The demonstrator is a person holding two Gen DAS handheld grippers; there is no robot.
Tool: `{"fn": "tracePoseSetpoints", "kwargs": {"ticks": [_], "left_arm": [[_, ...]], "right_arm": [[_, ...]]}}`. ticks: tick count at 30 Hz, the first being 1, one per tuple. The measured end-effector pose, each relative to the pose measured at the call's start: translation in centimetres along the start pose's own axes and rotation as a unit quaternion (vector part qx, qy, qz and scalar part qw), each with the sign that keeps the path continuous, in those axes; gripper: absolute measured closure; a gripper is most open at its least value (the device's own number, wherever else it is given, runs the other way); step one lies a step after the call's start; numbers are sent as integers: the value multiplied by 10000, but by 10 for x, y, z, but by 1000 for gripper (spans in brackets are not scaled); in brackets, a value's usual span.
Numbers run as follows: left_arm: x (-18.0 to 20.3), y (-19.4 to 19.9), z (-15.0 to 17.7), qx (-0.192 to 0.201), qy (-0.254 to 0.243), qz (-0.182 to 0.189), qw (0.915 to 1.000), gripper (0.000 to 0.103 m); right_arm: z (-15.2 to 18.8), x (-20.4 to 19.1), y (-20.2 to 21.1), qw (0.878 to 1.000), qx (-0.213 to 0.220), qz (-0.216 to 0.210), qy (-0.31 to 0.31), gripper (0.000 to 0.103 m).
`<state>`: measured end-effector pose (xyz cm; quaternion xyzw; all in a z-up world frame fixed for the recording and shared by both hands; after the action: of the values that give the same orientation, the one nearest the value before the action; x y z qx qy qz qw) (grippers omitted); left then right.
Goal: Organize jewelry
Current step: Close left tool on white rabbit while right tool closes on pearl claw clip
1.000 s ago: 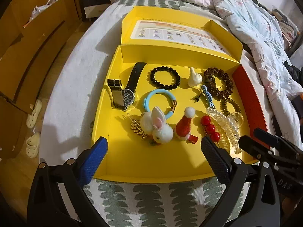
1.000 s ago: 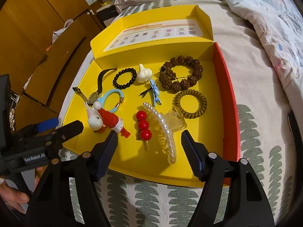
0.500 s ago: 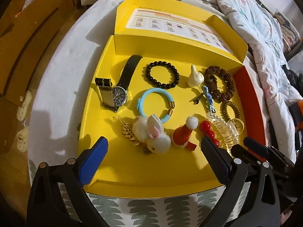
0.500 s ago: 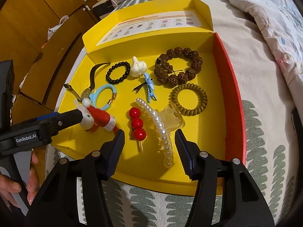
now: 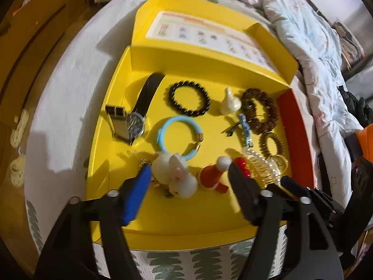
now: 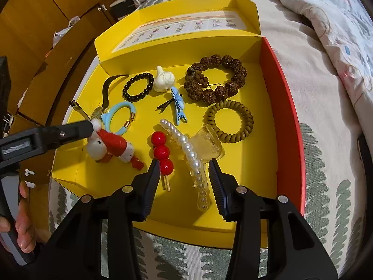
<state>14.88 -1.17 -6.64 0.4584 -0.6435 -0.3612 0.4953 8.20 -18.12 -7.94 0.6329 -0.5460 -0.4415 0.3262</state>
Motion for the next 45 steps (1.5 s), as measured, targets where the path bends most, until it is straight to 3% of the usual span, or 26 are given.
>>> {"fn": "tracePoseSetpoints", "kwargs": {"ticks": [3,11,15,24,27,30,45], "left_arm": [[-4,-4,1,-104,106,64,9999,44],[-6,-3,1,-38,169,144,9997,44],[-11,0,-2,54,313,98,9994,57],[-12,-3,-2,38,366,110,9993,60],[-12,-9,-1,-60,384,69,9992,71],[-14,-14,0,-117,427,5,9990,74],[-15,-14,2,-90,420,37,9991,85]], "right_arm": [[0,1,-1,10000,12,45,-8,58],[1,2,-3,10000,1,93,-9,58],[1,2,-5,9999,-23,127,-5,58],[3,2,-9,9997,-72,236,6,59],[3,3,-12,9995,-118,297,-5,66],[5,2,-16,9993,-186,312,24,74],[3,5,-29,9986,-218,482,55,75]]}}
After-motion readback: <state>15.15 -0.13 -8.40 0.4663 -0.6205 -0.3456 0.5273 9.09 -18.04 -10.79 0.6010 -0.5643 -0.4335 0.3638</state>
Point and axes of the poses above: each gripper's, at about its wrist camera, not at the fingertips, and y roughly against the way its jaws point, x to its right, z to its underside, the point moved 2 cm from there along -y, roughly the way its jaws point, and after that the axes turned 7 degrees about y, right-handed, at the moved point
